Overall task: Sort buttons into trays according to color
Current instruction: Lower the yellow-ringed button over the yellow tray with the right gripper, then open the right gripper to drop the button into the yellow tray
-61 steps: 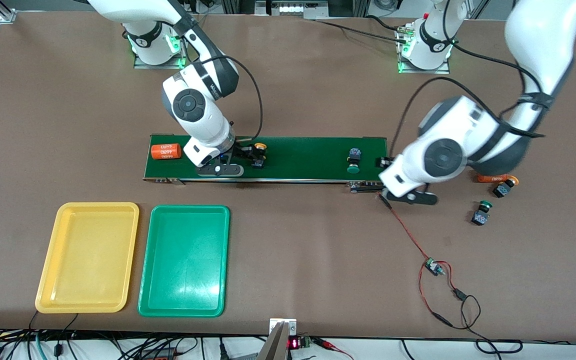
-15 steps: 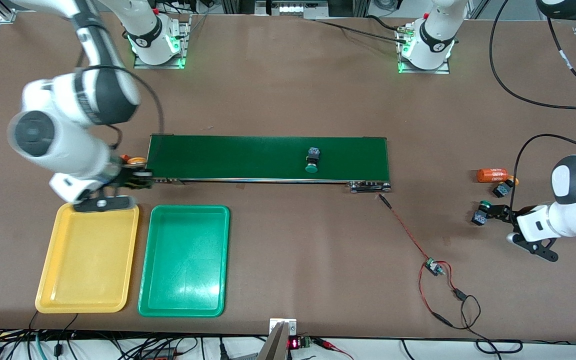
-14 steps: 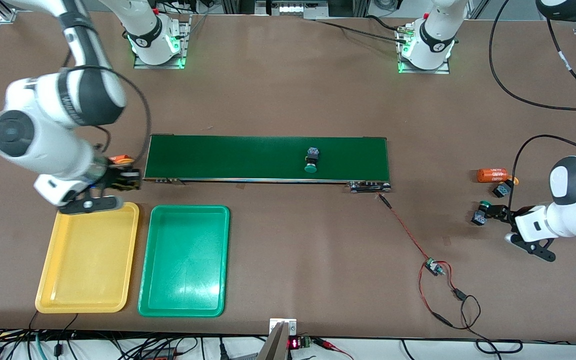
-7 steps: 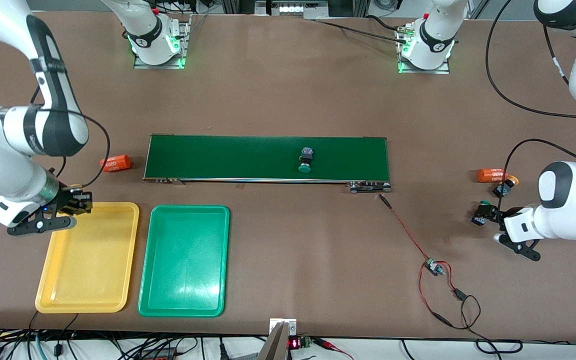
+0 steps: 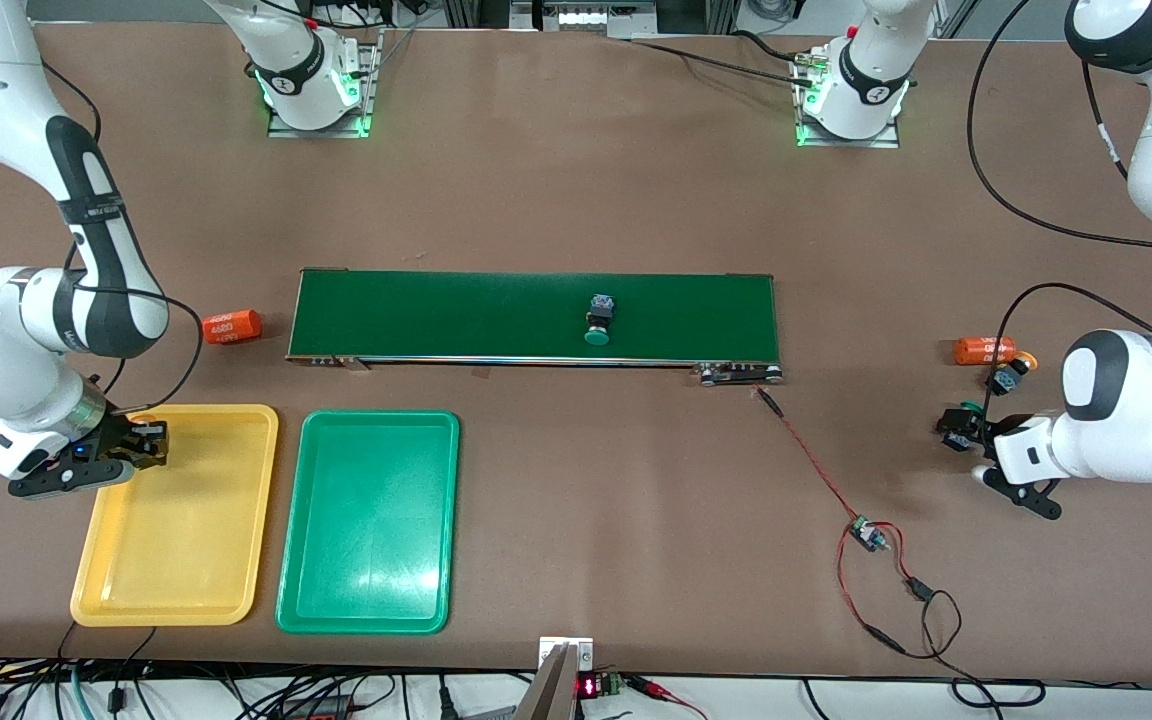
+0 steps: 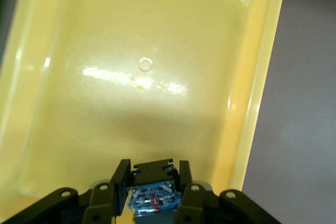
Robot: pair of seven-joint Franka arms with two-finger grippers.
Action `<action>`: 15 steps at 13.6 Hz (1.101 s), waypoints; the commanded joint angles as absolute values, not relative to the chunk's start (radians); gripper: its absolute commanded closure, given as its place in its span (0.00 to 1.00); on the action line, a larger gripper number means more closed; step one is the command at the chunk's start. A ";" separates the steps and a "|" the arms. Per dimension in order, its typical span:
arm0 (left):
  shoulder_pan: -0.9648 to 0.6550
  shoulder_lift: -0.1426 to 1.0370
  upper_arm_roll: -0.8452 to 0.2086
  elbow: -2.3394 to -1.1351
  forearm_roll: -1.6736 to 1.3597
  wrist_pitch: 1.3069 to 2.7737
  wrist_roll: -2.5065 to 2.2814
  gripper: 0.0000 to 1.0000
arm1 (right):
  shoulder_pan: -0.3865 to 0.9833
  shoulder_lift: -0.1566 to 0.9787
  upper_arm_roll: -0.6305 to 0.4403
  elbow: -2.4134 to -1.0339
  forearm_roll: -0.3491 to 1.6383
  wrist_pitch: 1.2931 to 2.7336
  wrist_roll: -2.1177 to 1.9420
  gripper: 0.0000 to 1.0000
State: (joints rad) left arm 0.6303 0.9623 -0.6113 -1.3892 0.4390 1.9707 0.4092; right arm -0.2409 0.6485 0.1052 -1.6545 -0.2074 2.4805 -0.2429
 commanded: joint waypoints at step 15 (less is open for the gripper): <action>0.617 0.898 -0.644 -1.378 0.443 1.883 0.434 1.00 | -0.256 0.586 0.182 -1.683 -0.158 2.272 -0.197 0.09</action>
